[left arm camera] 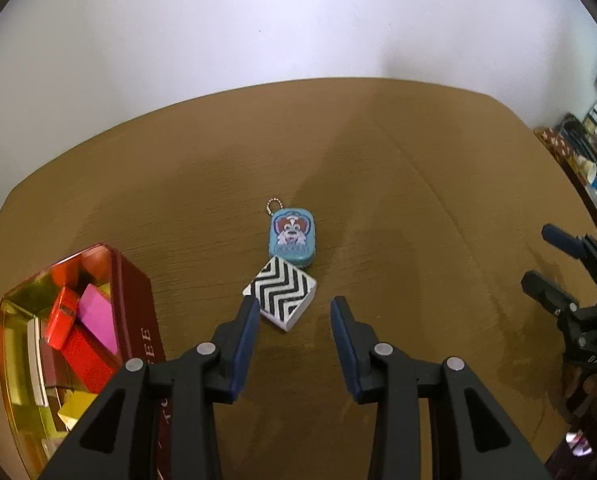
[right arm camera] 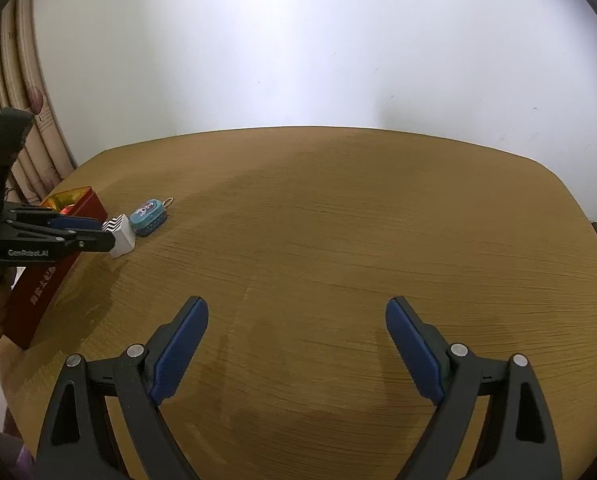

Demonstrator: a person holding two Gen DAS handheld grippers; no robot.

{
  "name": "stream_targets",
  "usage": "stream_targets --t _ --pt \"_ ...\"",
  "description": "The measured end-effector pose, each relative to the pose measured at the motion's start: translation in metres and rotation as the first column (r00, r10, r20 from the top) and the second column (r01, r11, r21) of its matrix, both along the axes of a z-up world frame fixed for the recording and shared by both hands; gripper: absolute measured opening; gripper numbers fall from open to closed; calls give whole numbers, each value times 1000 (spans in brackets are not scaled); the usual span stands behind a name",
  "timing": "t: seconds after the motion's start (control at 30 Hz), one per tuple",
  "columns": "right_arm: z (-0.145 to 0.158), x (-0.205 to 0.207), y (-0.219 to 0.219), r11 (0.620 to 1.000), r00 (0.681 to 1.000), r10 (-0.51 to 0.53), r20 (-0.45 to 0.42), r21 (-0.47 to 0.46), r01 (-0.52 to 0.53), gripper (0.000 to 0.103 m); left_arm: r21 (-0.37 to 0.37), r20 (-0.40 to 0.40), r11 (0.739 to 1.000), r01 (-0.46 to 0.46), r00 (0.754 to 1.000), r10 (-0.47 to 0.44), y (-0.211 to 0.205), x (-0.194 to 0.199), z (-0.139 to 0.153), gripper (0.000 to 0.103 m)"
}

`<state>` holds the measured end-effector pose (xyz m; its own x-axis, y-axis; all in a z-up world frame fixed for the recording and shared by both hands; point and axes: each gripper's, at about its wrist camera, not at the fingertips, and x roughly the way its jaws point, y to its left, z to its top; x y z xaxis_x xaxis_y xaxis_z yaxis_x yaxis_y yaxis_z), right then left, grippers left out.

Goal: Organize rigid objects
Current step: 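Grasp the black-and-white zigzag cube with the left gripper, then lift the zigzag cube while the right gripper grasps the blue mint tin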

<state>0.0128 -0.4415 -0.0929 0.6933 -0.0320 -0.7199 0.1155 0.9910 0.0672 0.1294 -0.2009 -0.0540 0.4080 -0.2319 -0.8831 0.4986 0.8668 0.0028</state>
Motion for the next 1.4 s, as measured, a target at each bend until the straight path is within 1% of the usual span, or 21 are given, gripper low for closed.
stream_targets --t 0.13,0.23,0.33,0.37,0.4,0.43,0.5,0.57,0.63,0.7,0.83,0.97,1.0,1.03,1.1,1.13,1.27,1.37,1.4 --pt "0 1 1 1000 1000 2 -3 3 -2 89 26 -1 999 34 999 -34 -2 4 1 38" --pt "0 0 0 1000 1000 3 -7 4 -3 89 40 1 998 43 999 -43 -3 11 0 38" --pt "-1 3 2 1000 1000 5 -14 4 -5 89 64 18 995 72 997 -73 -8 11 1 38" --pt "0 0 0 1000 1000 5 -15 5 -5 89 74 21 993 88 996 -90 -11 11 2 38" --pt "0 0 0 1000 1000 7 -16 5 -7 89 93 25 990 103 994 -106 -14 12 1 41" --pt "0 0 1 1000 1000 7 -17 5 -7 89 109 18 988 108 994 -110 -16 15 -1 43" --pt "0 0 0 1000 1000 10 -19 7 -9 89 95 -26 989 114 993 -112 -20 22 -6 43" --pt "0 1 0 1000 1000 10 -21 8 -10 89 74 -39 992 104 994 -101 -20 26 -8 43" --pt "0 1 0 1000 1000 13 -23 12 -13 89 43 -81 995 88 993 -84 -17 29 -11 44" --pt "1 -2 -3 1000 1000 15 -24 15 -15 89 23 -90 998 63 994 -60 -16 34 -12 44" --pt "2 -5 -5 1000 999 19 -26 18 -19 89 43 -83 998 50 995 -46 -18 36 -18 44" --pt "3 -7 -8 1000 999 19 -30 24 -18 89 73 -107 996 59 993 -51 -27 39 -26 44" --pt "3 -8 -8 999 999 20 -32 26 -19 89 83 -104 995 59 993 -50 -26 38 -25 44" --pt "2 -8 -8 999 999 19 -33 27 -18 89 89 -105 994 57 993 -48 -34 42 -26 44" --pt "3 -8 -10 999 999 19 -35 29 -18 89 88 -98 995 40 995 -31 -45 43 -28 39" --pt "3 -8 -10 999 999 18 -35 28 -17 89 88 -95 996 32 995 -23 -49 38 -28 39" --pt "4 -8 -11 1000 999 17 -39 27 -16 89 86 -63 996 -4 998 9 -49 30 -27 38" --pt "3 -8 -12 1000 999 16 -45 27 -15 89 61 -42 997 -41 998 44 -44 17 -23 38" --pt "3 -7 -12 999 999 17 -51 27 -16 89 37 -43 998 -50 998 51 -41 13 -19 38"
